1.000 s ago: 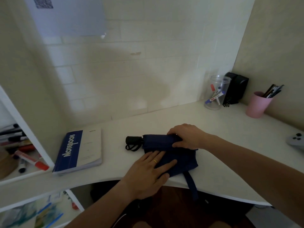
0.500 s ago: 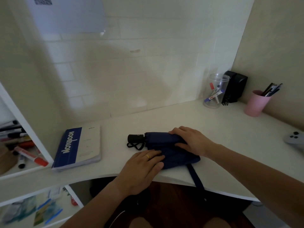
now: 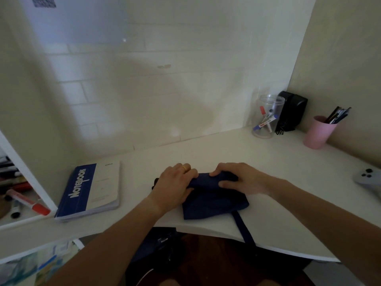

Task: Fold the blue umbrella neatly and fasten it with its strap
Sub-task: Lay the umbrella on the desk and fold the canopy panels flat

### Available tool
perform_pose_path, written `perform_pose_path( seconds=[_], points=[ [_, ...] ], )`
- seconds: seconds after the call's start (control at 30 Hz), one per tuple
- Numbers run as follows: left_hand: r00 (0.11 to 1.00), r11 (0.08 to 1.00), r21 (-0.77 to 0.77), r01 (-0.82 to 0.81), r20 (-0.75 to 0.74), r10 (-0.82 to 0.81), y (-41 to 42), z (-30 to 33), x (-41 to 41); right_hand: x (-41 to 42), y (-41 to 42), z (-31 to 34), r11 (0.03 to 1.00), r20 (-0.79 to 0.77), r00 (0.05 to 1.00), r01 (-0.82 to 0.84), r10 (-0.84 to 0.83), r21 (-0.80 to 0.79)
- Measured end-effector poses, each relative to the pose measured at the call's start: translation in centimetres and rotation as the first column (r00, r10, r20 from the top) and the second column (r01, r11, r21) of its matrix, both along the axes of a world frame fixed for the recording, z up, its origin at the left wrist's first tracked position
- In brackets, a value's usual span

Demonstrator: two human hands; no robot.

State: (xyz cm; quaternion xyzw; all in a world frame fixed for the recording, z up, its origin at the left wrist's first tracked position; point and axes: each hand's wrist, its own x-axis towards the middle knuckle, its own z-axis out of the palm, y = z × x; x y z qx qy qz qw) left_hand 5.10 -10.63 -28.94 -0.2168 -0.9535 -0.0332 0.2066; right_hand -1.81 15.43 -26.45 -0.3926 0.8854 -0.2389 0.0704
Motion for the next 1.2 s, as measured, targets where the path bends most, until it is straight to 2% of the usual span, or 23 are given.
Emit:
perform_pose_path(
  seconds=[0.07, 0.13, 0.2, 0.3, 0.37, 0.43, 0.57, 0.63, 0.73, 0.93, 1.07, 1.13, 1.2],
  points=[
    [0.998, 1.000, 0.014, 0.020, -0.065, -0.019, 0.4, -0.7, 0.0, 0.0, 0.5, 0.8, 1.000, 0.057, 0.998, -0.013, 0.013, 0.008],
    [0.995, 0.996, 0.059, 0.061, -0.077, -0.056, 0.5, -0.9, -0.1, 0.0, 0.7, 0.6, 1.000, 0.009, 1.000, -0.003, 0.003, -0.002],
    [0.997, 0.983, 0.169, 0.071, 0.025, -0.076, 0.2, -0.2, 0.1, 0.2, 0.8, -0.3, 1.000, -0.100, 0.995, 0.012, -0.013, -0.005],
    [0.955, 0.920, 0.392, 0.019, 0.266, -0.133, 0.0, 0.7, 0.5, 0.9, 1.0, -1.7, 0.999, -0.272, 0.962, -0.012, 0.000, -0.039],
    [0.948, 0.913, 0.407, 0.008, 0.287, -0.137, 0.4, 0.6, 0.8, 1.4, 1.1, -2.1, 0.999, -0.298, 0.954, -0.025, 0.012, -0.040],
    [0.967, 0.932, 0.363, 0.014, 0.234, -0.105, 0.6, 0.1, 1.1, 1.5, 1.4, -1.8, 1.000, -0.259, 0.966, -0.021, 0.018, -0.007],
    [0.996, 0.979, 0.187, 0.086, -0.020, -0.084, 1.7, -1.2, 1.9, 1.9, 2.7, 0.0, 0.999, 0.088, 0.996, 0.018, -0.014, -0.045],
    [0.995, 0.981, 0.169, 0.095, -0.057, -0.086, 2.1, -1.4, 2.1, 2.2, 3.1, 0.1, 0.998, 0.093, 0.995, 0.026, -0.021, -0.055],
    [0.993, 0.966, 0.237, 0.105, 0.032, -0.116, 2.0, -0.5, 2.1, 2.8, 3.1, -0.6, 0.997, -0.003, 0.999, 0.042, -0.043, -0.067],
    [0.919, 0.893, 0.450, -0.024, 0.361, -0.157, 2.4, 1.5, 2.2, 5.0, 3.0, -2.0, 0.995, -0.236, 0.968, 0.071, -0.086, -0.074],
    [0.898, 0.898, 0.433, -0.073, 0.420, -0.130, 2.5, 1.4, 2.5, 7.7, 2.9, -2.6, 0.978, -0.278, 0.942, 0.158, -0.190, -0.136],
    [0.909, 0.921, 0.386, -0.060, 0.402, -0.109, 2.7, 1.2, 2.6, 10.0, 2.9, -3.6, 0.951, -0.391, 0.871, 0.235, -0.298, -0.200],
    [0.917, 0.927, 0.370, -0.057, 0.386, -0.098, 2.9, 0.8, 2.9, 12.8, 3.3, -4.8, 0.913, -0.442, 0.802, 0.321, -0.403, -0.251]
  ],
)
